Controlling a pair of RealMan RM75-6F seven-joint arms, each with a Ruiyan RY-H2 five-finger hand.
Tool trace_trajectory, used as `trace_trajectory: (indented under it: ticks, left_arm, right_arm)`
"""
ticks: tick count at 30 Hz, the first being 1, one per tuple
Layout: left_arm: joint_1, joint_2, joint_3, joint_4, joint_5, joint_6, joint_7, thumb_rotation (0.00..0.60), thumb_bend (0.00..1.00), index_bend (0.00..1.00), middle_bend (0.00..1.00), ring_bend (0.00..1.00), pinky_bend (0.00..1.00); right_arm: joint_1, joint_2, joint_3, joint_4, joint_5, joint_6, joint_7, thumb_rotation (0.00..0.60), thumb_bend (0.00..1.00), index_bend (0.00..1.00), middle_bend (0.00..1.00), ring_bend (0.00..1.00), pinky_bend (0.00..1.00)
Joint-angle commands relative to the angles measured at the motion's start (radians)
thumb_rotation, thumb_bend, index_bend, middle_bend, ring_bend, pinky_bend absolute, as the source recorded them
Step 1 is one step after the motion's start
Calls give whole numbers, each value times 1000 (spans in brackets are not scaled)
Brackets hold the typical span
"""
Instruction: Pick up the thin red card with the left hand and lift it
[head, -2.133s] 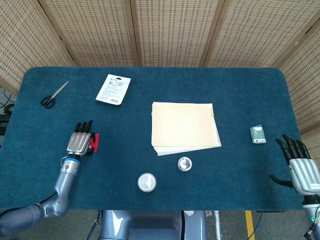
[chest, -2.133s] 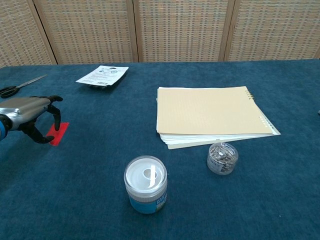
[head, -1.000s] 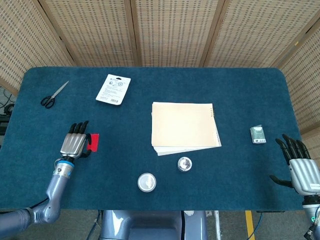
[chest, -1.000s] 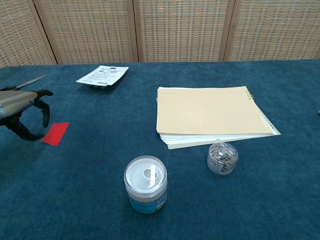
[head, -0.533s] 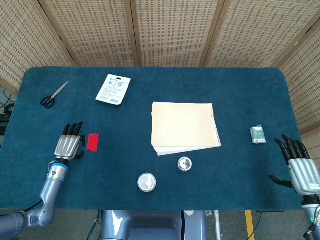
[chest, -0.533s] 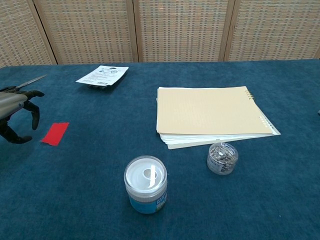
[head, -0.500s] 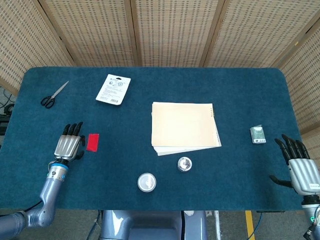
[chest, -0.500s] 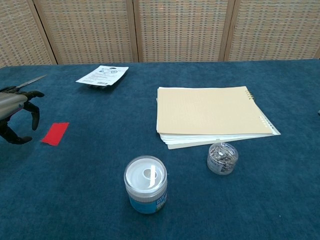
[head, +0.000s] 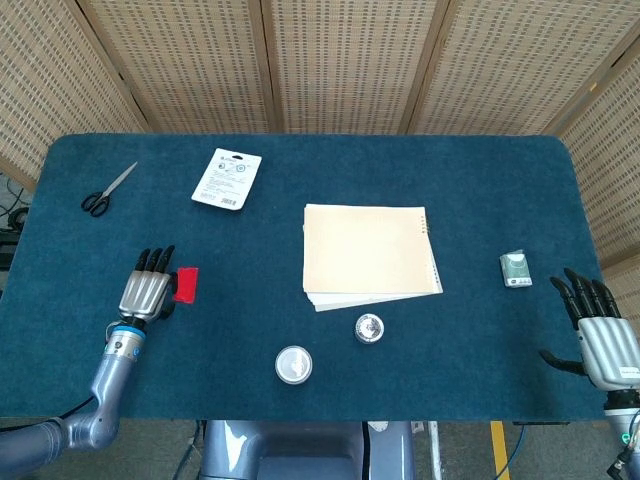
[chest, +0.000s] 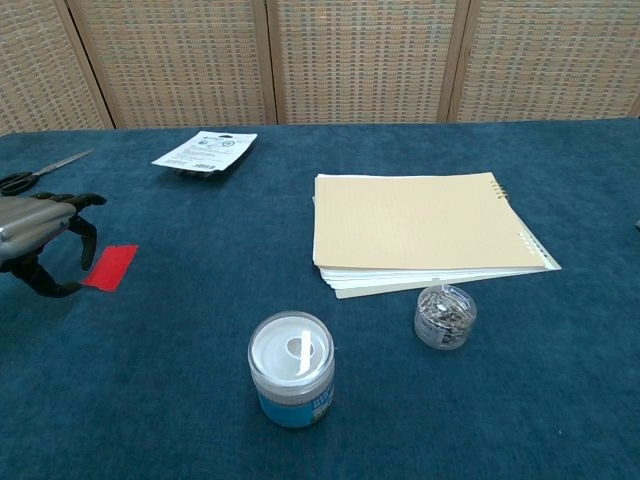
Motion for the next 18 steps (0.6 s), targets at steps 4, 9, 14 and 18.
trace_trajectory:
  ticks: [4,9,14,18]
  left_arm:
    - [-3,-20,0,25,19,-1,-8,600,326,527,0,0,0]
    - [-3,-29,-3,37,17,-5,-4,600,326,527,0,0,0]
    - [-3,-30,-3,39,15,-10,5,600,326,527,0,0,0]
    - [-2,-27,-3,35,14,-13,12,600,326,527,0,0,0]
  right_arm:
    - [-2,-1,1,3,0,3,6,600,53,0,0,0,0]
    - [-2,1,1,2,-1,4,7,600,53,0,0,0,0]
    - [-2,0,1,2,0,4,7,600,53,0,0,0,0]
    - [-2,0,1,3,0,5,7,600,53,0,0,0,0]
